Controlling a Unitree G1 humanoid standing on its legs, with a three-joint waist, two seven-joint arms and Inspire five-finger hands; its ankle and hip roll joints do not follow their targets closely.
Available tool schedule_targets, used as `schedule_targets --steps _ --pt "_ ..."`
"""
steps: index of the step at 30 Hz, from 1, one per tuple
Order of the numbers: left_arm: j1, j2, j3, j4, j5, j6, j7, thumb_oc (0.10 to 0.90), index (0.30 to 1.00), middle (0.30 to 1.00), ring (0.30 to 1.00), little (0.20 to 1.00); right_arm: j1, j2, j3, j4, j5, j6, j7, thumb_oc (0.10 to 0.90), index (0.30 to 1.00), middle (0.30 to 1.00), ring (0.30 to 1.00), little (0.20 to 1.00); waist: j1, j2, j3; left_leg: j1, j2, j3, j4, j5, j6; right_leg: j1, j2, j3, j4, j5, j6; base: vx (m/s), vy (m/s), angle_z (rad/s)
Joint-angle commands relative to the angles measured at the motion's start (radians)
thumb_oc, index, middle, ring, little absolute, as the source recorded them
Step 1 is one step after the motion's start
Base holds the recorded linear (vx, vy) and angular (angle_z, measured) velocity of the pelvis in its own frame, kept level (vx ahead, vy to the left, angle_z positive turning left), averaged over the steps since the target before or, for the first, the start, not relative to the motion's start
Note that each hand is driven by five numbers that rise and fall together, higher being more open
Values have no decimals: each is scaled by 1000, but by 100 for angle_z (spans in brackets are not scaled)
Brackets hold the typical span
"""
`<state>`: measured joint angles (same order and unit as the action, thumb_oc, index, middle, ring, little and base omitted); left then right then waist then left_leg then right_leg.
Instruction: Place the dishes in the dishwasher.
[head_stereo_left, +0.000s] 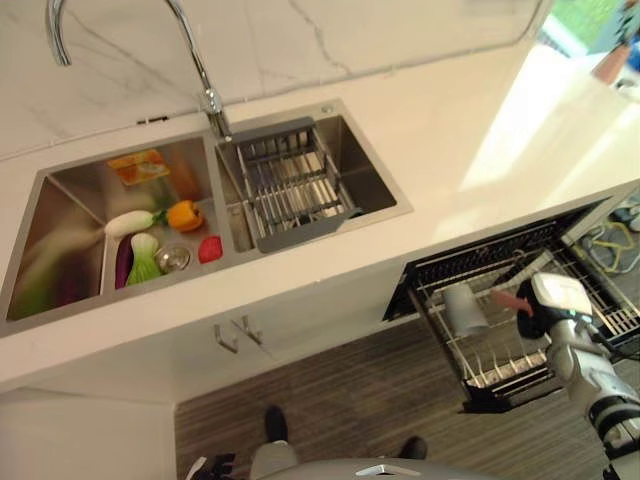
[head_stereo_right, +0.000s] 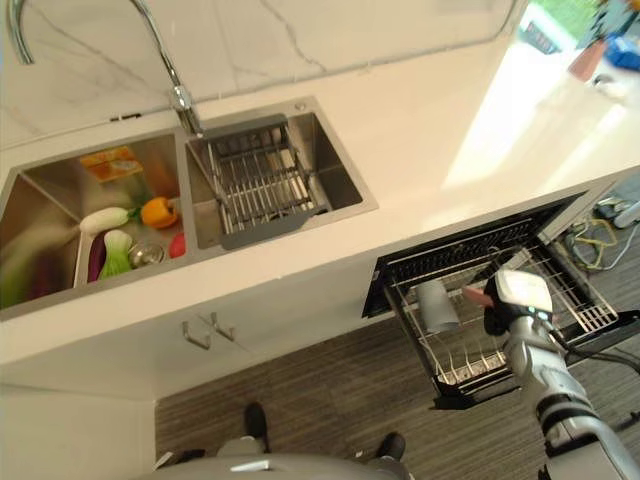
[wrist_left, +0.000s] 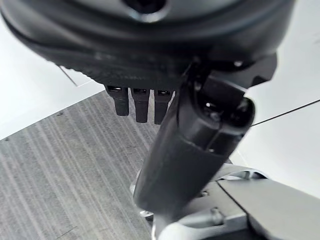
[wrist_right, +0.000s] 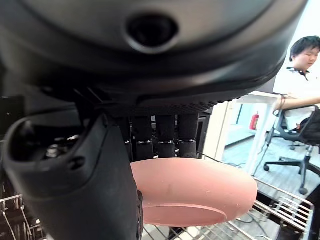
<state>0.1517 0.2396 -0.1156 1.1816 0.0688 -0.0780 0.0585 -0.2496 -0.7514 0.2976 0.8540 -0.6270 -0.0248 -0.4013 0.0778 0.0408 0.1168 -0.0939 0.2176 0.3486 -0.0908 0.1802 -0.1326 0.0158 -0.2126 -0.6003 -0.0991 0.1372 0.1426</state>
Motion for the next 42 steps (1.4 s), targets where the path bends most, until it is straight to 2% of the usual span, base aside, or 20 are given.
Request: schedule_targets --steps 1,2,9,15,16,22,24,25,26,27,28,29,30,32,34,36,37,38,39,42 --pt "-52 -16 -80 20 -27 -16 16 800 900 900 900 900 -93 -32 -46 11 115 -3 -38 500 451 451 451 451 34 19 15 30 16 -46 15 -110 -6 12 -63 25 13 -81 52 -1 -26 9" --pt "-48 -16 -83 16 -28 -17 15 800 900 900 900 900 -99 -24 -44 23 131 -5 -37 800 900 900 900 900 34 21 16 29 15 -49 15 -110 -6 14 -64 23 13 -81 51 0 -28 5" --pt "-41 -20 -81 20 -22 -11 11 800 900 900 900 900 -54 -6 -77 -33 156 -18 -32 800 900 900 900 900 23 21 6 37 15 -56 15 -113 -6 26 -65 20 12 -88 47 8 -11 11" --pt "-33 -16 -69 7 -23 -8 9 800 900 900 900 900 20 -15 -152 -104 179 -22 -36 800 900 900 900 900 9 13 -13 59 21 -51 16 -123 -6 39 -56 24 12 -95 44 5 -2 0" --pt "-35 -13 -57 1 -22 -5 9 800 900 900 900 900 62 -35 -213 -167 180 -19 -52 800 900 900 900 900 -7 7 -22 71 25 -44 16 -127 -6 42 -52 33 12 -98 42 11 -8 -4" --pt "-38 -13 -44 4 -21 0 10 800 900 900 900 900 156 -66 -345 -252 175 -6 -84 800 900 900 900 900 -24 -1 -31 90 30 -31 17 -135 -5 43 -47 48 12 -99 41 17 1 -9" --pt "-40 -20 -34 18 -16 4 7 800 900 900 900 900 195 -66 -454 -242 224 2 -136 800 900 900 900 900 -48 -7 -39 101 31 -22 17 -141 -4 41 -44 61 13 -97 42 24 4 -11" --pt "-46 -20 -35 20 -16 6 7 800 900 900 900 900 218 -58 -506 -260 252 5 -158 761 841 841 841 841 -53 -8 -42 106 30 -16 17 -144 -3 38 -44 68 13 -95 43 12 9 -7" --pt "-46 -19 -36 20 -17 6 7 800 900 900 900 900 221 -58 -510 -262 252 6 -158 675 712 712 712 712 -51 -9 -42 107 30 -15 17 -144 -3 38 -44 69 13 -95 43 18 9 -9" --pt "-53 -20 -37 24 -19 7 9 800 900 900 900 900 237 -43 -550 -250 289 1 -177 507 460 460 460 460 -59 -10 -44 110 30 -11 17 -147 -2 37 -45 73 14 -94 44 13 10 -20" --pt "-61 -20 -37 25 -23 9 12 800 900 900 900 900 246 -25 -594 -226 337 -4 -206 424 335 335 335 335 -66 -12 -46 113 29 -9 16 -149 -1 34 -45 78 14 -93 44 20 17 -27" --pt "-67 -21 -37 15 -34 13 15 800 900 900 900 900 263 14 -660 -164 425 -12 -244 400 300 300 300 300 -80 -12 -50 118 27 -7 16 -154 3 32 -45 87 15 -93 44 10 12 -21" --pt "-67 -21 -37 15 -34 13 15 800 900 900 900 900 263 14 -660 -164 425 -12 -244 400 300 300 300 300 -80 -12 -50 118 27 -7 16 -154 3 32 -45 87 15 -93 44 15 12 -13" --pt "-76 -18 -47 -10 -55 17 6 800 900 900 900 900 295 60 -728 -43 552 -28 -260 400 300 300 300 300 -86 -16 -55 126 22 -5 15 -161 7 33 -46 93 16 -92 44 21 11 -13" --pt "-75 -16 -48 -11 -56 18 6 800 900 900 900 900 295 59 -727 -37 557 -32 -261 400 300 300 300 300 -85 -18 -55 127 22 -5 15 -161 7 34 -47 93 16 -92 44 7 3 -8" --pt "-92 -16 -50 -16 -69 21 3 800 900 900 900 900 297 109 -706 -21 597 -48 -253 400 300 300 300 300 -90 -19 -55 128 20 -4 15 -161 8 34 -47 93 18 -90 44 -6 -9 -9" --pt "-92 -17 -44 -31 -72 21 8 800 900 900 900 900 309 184 -652 -70 593 -56 -231 400 300 300 300 300 -94 -19 -54 134 19 -2 15 -163 9 37 -49 94 18 -90 42 -5 -11 -14" --pt "-92 -17 -44 -31 -72 21 8 800 900 900 900 900 309 184 -652 -70 593 -56 -231 400 300 300 300 300 -94 -19 -54 134 19 -2 15 -163 9 37 -49 94 18 -90 42 16 -4 -29" --pt "-80 -24 -37 -30 -77 22 14 800 900 900 900 900 314 274 -537 -153 552 -59 -169 400 300 300 300 300 -98 -18 -53 148 14 4 16 -167 11 44 -53 96 19 -91 40 16 4 -20" --pt "-71 -27 -36 -34 -77 24 15 800 900 900 900 900 310 296 -491 -182 525 -52 -146 400 300 300 300 300 -96 -16 -52 151 13 5 16 -166 12 48 -53 95 19 -92 38 10 10 -19"
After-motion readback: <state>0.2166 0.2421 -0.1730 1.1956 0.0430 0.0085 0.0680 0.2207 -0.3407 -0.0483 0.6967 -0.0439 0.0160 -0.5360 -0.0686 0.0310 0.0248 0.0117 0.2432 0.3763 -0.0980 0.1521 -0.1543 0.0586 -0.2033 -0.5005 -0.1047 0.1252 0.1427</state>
